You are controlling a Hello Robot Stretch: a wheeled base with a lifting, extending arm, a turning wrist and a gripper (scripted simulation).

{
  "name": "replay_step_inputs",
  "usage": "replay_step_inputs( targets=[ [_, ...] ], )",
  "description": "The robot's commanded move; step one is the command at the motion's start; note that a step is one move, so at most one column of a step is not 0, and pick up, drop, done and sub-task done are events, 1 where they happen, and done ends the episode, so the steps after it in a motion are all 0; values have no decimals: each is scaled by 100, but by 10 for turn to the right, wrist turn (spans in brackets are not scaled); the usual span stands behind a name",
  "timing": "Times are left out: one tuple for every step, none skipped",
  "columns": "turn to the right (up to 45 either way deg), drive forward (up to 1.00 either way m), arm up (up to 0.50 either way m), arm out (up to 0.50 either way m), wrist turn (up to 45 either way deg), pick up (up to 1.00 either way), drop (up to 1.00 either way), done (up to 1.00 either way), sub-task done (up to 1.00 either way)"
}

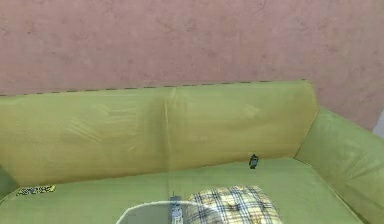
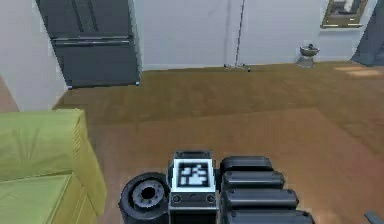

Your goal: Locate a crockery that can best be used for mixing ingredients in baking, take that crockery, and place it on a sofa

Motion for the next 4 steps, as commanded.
replay_step_inputs(
  targets=[
    [450, 0, 0, 0, 0, 0, 0, 0, 0],
    [390, 0, 0, 0, 0, 0, 0, 0, 0],
    [-450, 0, 0, 0, 0, 0, 0, 0, 0],
    [-450, 0, 0, 0, 0, 0, 0, 0, 0]
  ],
)
